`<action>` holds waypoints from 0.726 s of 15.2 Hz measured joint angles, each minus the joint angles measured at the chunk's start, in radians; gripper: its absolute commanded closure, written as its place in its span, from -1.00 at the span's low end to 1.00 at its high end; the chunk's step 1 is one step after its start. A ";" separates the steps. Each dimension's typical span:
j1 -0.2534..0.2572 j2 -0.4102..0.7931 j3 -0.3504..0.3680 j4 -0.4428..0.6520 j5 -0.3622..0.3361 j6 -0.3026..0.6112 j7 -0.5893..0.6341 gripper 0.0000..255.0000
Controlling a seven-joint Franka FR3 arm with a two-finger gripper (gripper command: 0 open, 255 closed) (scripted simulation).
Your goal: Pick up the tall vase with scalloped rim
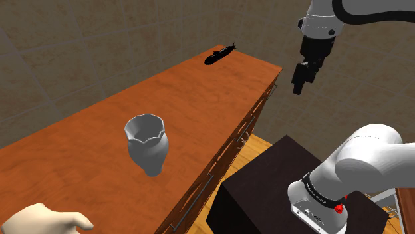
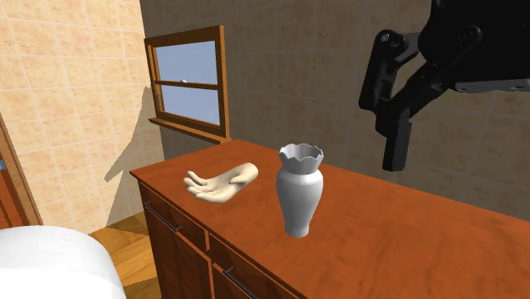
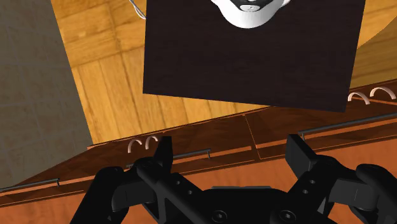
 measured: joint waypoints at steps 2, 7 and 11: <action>0.003 0.003 0.010 -0.002 0.008 0.006 0.012 -1.00; 0.030 0.075 0.116 0.017 0.086 0.059 0.141 -1.00; 0.048 0.163 0.213 0.051 0.144 0.116 0.259 -1.00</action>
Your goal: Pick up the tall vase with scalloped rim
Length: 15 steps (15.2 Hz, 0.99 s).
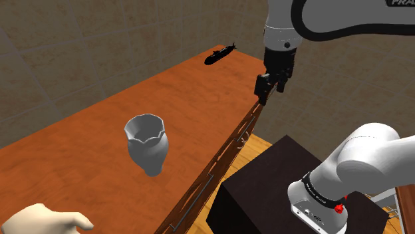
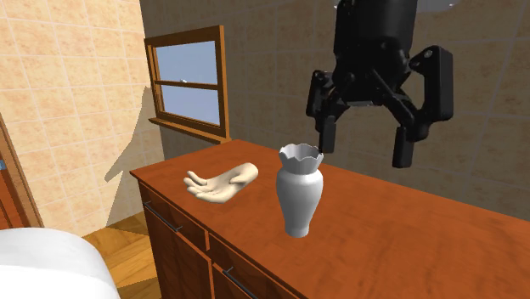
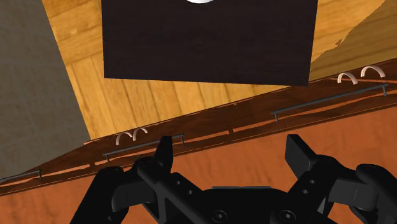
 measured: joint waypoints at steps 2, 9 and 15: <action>0.002 0.056 0.041 0.033 0.015 0.026 0.052 -1.00; 0.006 0.263 0.196 0.150 0.036 0.120 0.258 -1.00; 0.008 0.489 0.318 0.322 -0.024 0.157 0.457 -1.00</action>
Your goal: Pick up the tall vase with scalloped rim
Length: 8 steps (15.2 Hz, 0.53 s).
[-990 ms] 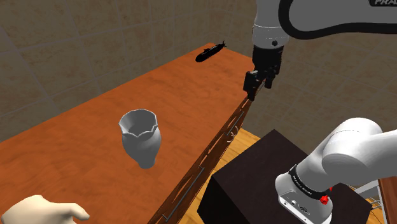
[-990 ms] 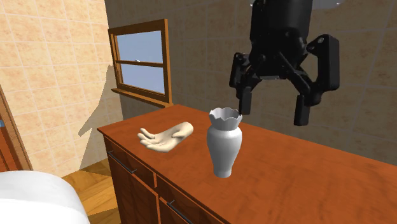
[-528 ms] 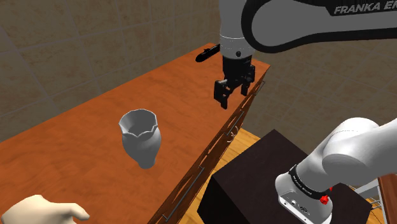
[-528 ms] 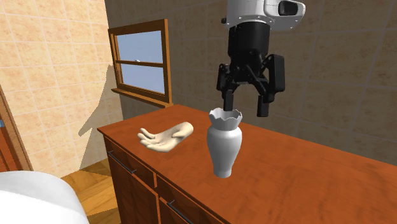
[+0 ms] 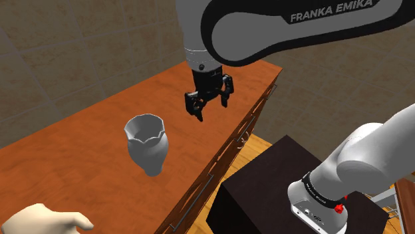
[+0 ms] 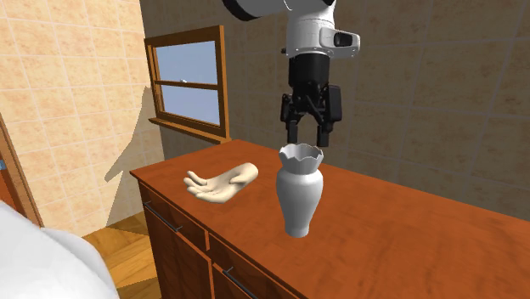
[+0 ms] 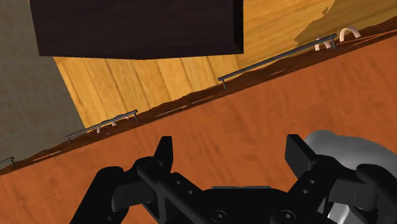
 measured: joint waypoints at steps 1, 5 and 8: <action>0.002 0.037 0.015 0.024 -0.016 0.007 0.032 -1.00; 0.029 0.218 0.068 0.167 -0.108 0.006 0.171 -1.00; 0.073 0.361 0.084 0.287 -0.189 -0.008 0.269 -1.00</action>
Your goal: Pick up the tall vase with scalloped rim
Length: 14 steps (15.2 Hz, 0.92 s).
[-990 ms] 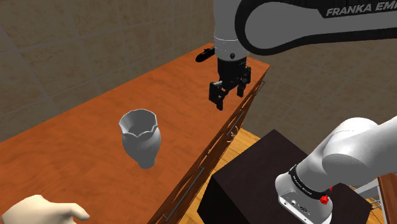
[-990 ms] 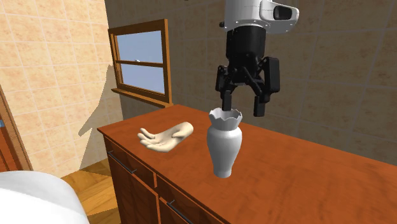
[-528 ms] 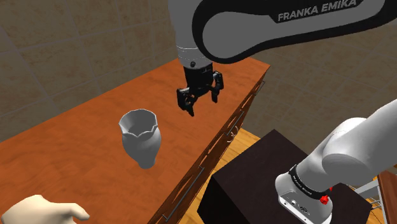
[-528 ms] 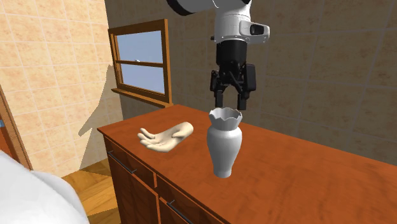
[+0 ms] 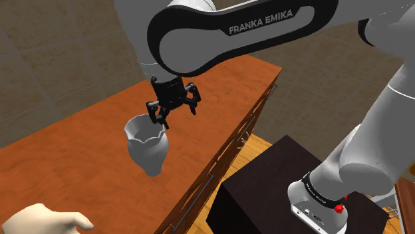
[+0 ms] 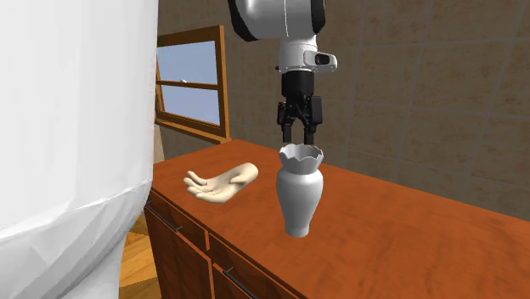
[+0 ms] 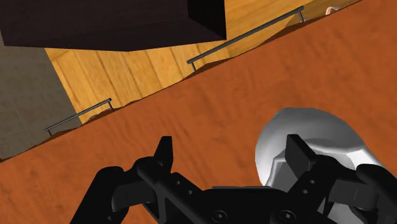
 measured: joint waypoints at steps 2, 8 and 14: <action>0.046 0.103 0.000 0.102 -0.057 -0.024 0.063 -1.00; 0.222 0.404 -0.043 0.465 -0.200 -0.134 0.183 -1.00; 0.402 0.677 -0.108 0.883 -0.288 -0.274 0.198 -1.00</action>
